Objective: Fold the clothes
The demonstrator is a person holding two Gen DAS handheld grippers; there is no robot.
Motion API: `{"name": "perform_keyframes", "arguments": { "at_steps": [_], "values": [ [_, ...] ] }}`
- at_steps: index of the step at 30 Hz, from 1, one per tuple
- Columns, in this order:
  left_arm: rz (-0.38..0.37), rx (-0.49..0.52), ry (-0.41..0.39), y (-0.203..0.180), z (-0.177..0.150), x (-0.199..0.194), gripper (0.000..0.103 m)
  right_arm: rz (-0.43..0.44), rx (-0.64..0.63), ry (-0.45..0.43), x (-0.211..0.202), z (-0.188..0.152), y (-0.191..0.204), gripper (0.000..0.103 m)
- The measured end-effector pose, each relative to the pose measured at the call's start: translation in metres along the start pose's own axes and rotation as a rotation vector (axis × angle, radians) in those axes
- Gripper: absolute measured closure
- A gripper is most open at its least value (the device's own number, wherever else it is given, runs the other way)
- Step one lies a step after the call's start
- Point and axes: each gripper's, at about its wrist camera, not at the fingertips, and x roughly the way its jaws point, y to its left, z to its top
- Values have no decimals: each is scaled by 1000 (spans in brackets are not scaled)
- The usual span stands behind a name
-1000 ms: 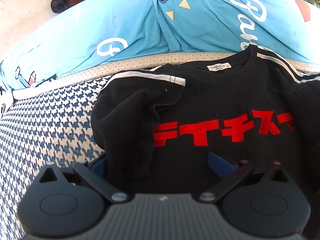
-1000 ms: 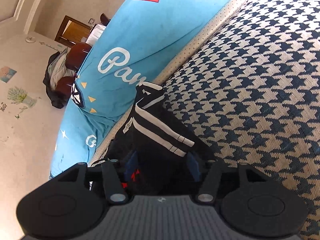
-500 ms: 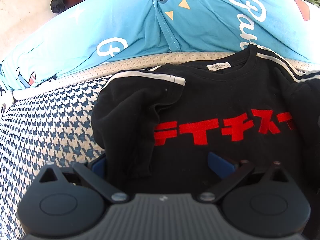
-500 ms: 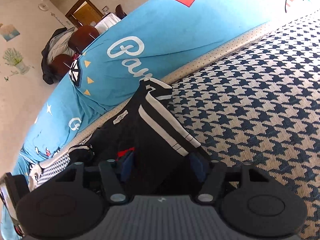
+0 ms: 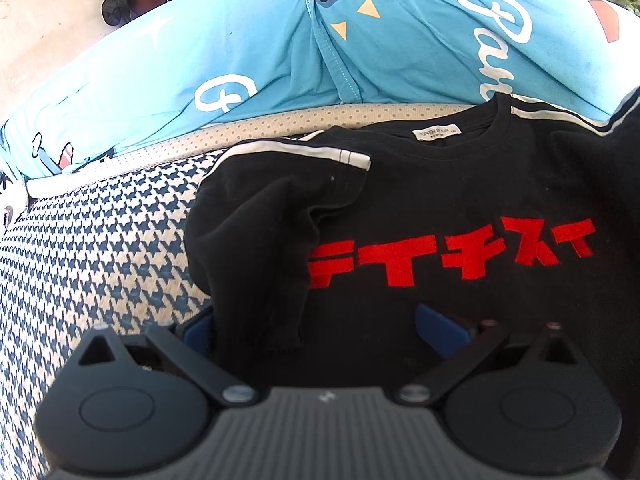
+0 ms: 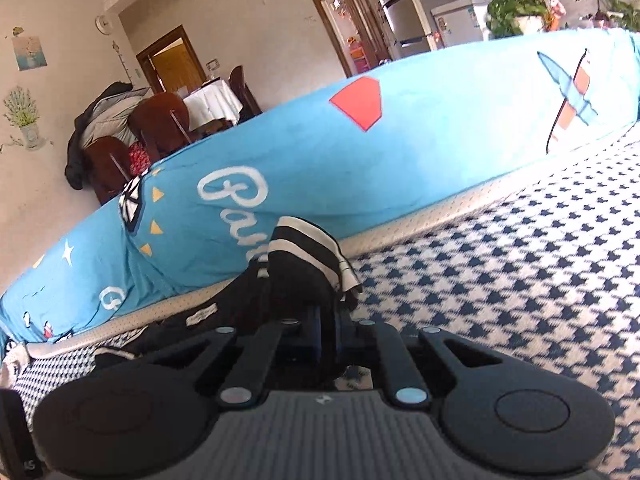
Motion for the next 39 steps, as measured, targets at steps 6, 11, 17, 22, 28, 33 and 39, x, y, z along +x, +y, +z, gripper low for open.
{"name": "perform_keyframes", "arguments": {
  "at_steps": [6,11,17,22,28,33,39],
  "values": [
    [-2,-6,3,-1,1,1,0,-92,-24,-85,8,28,-25,95],
    [-6,-10,7,0,2,2,0,-155,-32,-97,21,34,-43,99],
    [-10,-12,9,1,1,3,0,-194,31,-40,42,29,-68,99],
    [-14,-14,9,2,1,4,0,-118,105,7,53,29,-83,87],
    [-17,-16,8,2,0,5,0,-99,136,80,73,20,-93,70],
    [-16,-17,3,1,0,6,0,-92,74,88,74,12,-84,58],
    [-19,-20,3,2,1,7,0,-142,-97,97,75,2,-60,55]
  ]
}}
